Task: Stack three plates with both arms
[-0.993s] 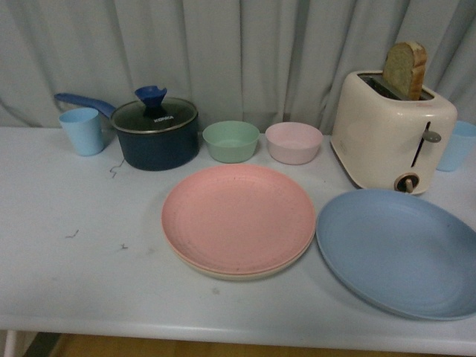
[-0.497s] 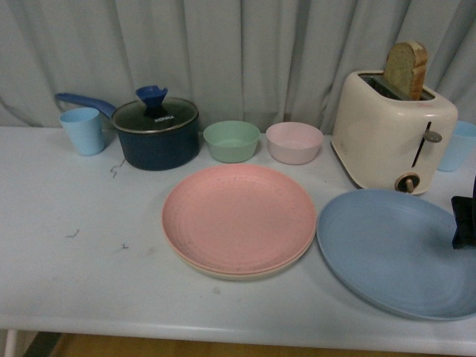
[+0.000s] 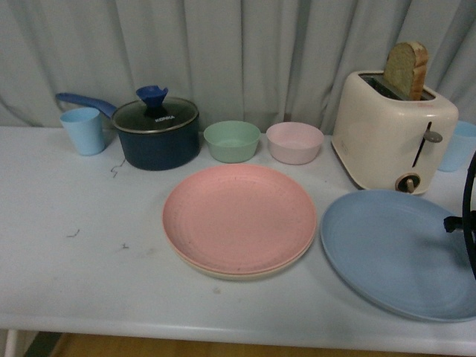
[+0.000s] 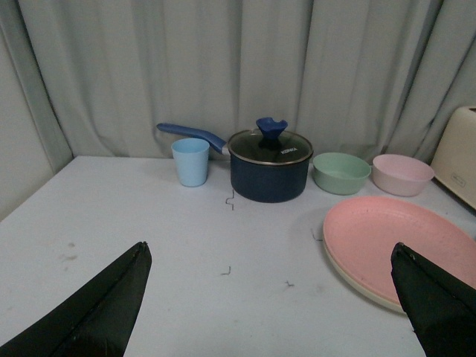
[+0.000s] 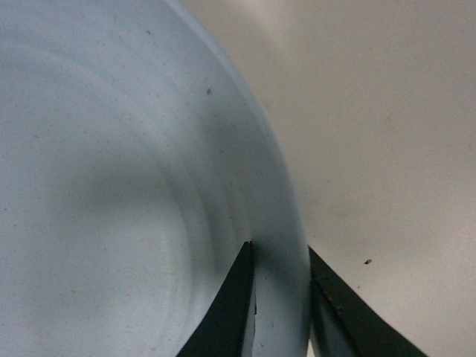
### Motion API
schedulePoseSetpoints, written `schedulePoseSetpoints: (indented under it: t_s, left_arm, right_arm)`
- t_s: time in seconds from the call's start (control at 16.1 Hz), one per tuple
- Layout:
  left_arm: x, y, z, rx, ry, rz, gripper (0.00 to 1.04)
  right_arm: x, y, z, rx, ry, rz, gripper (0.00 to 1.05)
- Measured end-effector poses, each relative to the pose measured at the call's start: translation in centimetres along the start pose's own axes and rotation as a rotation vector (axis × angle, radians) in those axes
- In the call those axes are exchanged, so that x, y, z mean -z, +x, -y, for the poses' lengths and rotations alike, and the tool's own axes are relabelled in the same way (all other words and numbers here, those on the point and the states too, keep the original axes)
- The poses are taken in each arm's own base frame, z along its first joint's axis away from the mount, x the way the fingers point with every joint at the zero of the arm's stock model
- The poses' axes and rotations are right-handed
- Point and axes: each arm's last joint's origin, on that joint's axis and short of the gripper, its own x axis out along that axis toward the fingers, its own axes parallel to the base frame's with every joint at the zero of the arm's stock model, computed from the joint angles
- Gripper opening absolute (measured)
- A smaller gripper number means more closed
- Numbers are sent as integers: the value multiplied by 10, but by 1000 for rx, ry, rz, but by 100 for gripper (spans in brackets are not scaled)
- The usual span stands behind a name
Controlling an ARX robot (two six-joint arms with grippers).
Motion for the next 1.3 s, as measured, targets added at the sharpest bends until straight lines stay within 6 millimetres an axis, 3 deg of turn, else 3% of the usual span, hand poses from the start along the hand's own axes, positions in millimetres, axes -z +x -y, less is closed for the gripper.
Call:
schedulePoseSetpoints:
  t_s: [0.19, 0.31, 0.5, 0.62, 0.74, 0.87, 1.12, 1.3]
  left_arm:
    - [0, 0, 0, 0, 0, 0, 98]
    - [0, 0, 0, 0, 0, 0, 98]
    - [0, 0, 0, 0, 0, 0, 98]
    - [0, 0, 0, 0, 0, 0, 98]
    - [0, 0, 0, 0, 0, 0, 98]
    - [0, 0, 0, 0, 0, 0, 98]
    - [0, 0, 0, 0, 0, 0, 98]
    - [0, 0, 0, 0, 0, 0, 98]
  right_arm:
    - [4, -16, 8, -47, 26, 29, 3]
    - [16, -37, 15, -72, 44, 33, 3]
    - [35, -89, 40, -83, 56, 64, 3]
    - [37, -133, 45, -124, 38, 153, 3]
    - [30, -170, 29, -202, -15, 261, 3]
    - [16, -180, -3, -263, -69, 318, 3]
    - [-5, -140, -82, -354, -140, 261, 3]
    - [-15, -122, -128, -378, -153, 224, 3]
